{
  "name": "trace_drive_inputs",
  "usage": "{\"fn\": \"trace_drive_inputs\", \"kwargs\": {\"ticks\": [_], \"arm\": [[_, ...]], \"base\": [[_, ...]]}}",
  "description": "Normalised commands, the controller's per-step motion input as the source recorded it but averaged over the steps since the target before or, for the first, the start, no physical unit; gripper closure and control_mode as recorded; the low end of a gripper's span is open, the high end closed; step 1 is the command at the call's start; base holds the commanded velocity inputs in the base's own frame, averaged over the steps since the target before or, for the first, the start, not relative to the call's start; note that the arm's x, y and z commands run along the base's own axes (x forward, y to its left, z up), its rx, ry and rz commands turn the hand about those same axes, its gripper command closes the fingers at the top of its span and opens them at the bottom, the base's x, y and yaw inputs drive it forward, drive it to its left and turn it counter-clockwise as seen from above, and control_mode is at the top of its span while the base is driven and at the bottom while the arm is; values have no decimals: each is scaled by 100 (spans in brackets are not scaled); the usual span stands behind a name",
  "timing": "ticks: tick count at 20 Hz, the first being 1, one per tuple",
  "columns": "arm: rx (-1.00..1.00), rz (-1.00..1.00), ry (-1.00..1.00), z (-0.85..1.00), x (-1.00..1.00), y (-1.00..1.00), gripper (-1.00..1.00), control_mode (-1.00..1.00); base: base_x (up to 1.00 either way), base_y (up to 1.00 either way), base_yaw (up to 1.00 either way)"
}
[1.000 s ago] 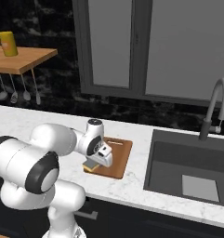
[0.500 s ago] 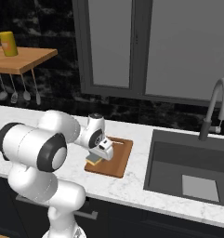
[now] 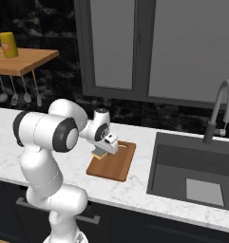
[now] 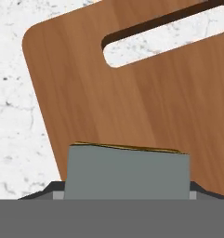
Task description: Pick up the sponge from the counter and clean the cutting board by briefly scrubbing or pressing down on the cutting board. Once finished, release the sponge.
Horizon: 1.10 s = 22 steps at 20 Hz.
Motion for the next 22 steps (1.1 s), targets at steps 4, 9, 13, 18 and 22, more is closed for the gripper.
{"fn": "trace_drive_inputs", "kwargs": {"ticks": [4, 9, 13, 18, 22], "arm": [[2, 0, 0, 0, 52, 0, 100, -100], [4, 0, 0, 0, 29, 0, 100, -100], [0, 0, 0, 0, 16, -5, 100, -100], [0, 0, 0, 0, 11, -16, 100, -100], [0, 0, 0, -7, 9, -22, 100, -100]], "base": [[0, 0, 0], [0, 0, 0], [0, 0, 0], [0, 0, 0], [0, 0, 0]]}}
